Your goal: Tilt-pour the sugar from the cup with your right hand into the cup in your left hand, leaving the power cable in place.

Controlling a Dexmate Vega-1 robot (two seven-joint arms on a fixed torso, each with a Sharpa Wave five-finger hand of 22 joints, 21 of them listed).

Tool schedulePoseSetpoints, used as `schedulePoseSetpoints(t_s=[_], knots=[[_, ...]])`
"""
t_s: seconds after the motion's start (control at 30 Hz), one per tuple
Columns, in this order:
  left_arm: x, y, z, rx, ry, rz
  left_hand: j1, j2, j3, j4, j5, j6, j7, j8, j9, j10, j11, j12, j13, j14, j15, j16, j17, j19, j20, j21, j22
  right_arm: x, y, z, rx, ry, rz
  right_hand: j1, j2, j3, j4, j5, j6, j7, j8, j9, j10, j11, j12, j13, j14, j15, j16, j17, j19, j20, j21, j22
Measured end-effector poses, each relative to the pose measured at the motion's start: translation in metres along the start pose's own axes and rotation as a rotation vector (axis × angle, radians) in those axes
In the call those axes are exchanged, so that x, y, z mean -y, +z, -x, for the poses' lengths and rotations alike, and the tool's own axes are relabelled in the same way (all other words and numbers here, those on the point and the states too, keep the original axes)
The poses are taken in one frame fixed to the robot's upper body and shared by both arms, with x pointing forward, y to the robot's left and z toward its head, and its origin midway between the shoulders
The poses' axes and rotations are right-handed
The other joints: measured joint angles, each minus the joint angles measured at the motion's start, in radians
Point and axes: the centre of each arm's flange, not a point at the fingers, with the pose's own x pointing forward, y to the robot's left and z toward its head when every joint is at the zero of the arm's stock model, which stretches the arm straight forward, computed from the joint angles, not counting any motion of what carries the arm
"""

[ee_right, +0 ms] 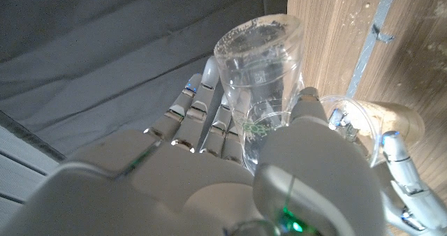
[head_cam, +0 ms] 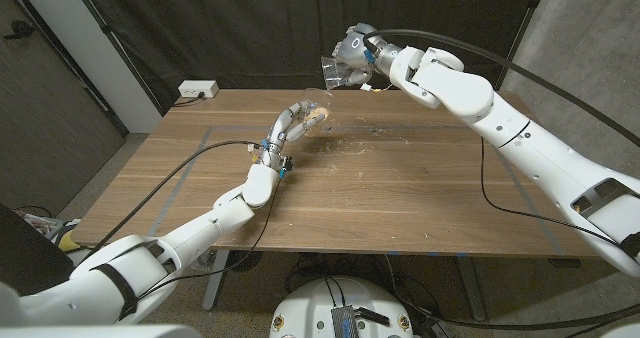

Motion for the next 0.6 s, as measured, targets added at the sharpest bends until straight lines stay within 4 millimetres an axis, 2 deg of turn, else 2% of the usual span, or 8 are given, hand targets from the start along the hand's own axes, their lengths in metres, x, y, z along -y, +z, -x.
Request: schedulePoseSetpoints(t_s=[0.27, 0.43, 0.6], knots=[[-0.003, -0.007, 0.002, 0.001, 0.018, 0.034, 0.000, 0.000, 0.000, 0.000, 0.000, -0.004, 0.004, -0.001, 0.000, -0.004, -0.004, 0.000, 0.000, 0.000, 0.000, -0.006, 0.000, 0.000, 0.000, 0.000, -0.005, 0.002, -0.013, 0.002, -0.045, -0.012, -0.164, -0.003, 0.003, 0.000, 0.000, 0.000, 0.012, 0.009, 0.008, 0.000, 0.016, 0.002, 0.000, 0.000, 0.015, -0.004, 0.000, 0.005, 0.005, -0.005, 0.006, 0.000], [-0.007, -0.008, 0.002, 0.007, 0.031, 0.065, 0.000, 0.000, 0.000, 0.000, 0.000, -0.004, 0.004, -0.002, 0.000, -0.004, -0.004, 0.000, 0.000, 0.000, 0.000, -0.008, 0.005, 0.000, 0.000, 0.000, -0.005, 0.000, -0.024, 0.006, -0.082, -0.016, -0.284, -0.005, 0.005, 0.000, 0.000, -0.003, 0.019, 0.002, 0.010, 0.000, 0.025, -0.004, 0.000, 0.000, 0.023, -0.002, 0.000, 0.005, 0.016, -0.002, 0.006, 0.000], [-0.012, -0.008, 0.000, 0.005, 0.037, 0.091, 0.000, 0.000, 0.000, 0.000, 0.000, -0.004, 0.004, -0.002, 0.000, -0.004, -0.004, 0.000, 0.001, 0.000, 0.000, -0.008, 0.005, 0.000, 0.000, 0.000, -0.005, -0.005, -0.032, 0.008, -0.111, -0.005, -0.398, -0.006, 0.006, 0.000, 0.000, -0.003, 0.025, 0.008, 0.015, 0.000, 0.032, 0.000, 0.000, 0.000, 0.029, -0.007, 0.000, 0.009, 0.017, -0.003, 0.009, 0.000]])
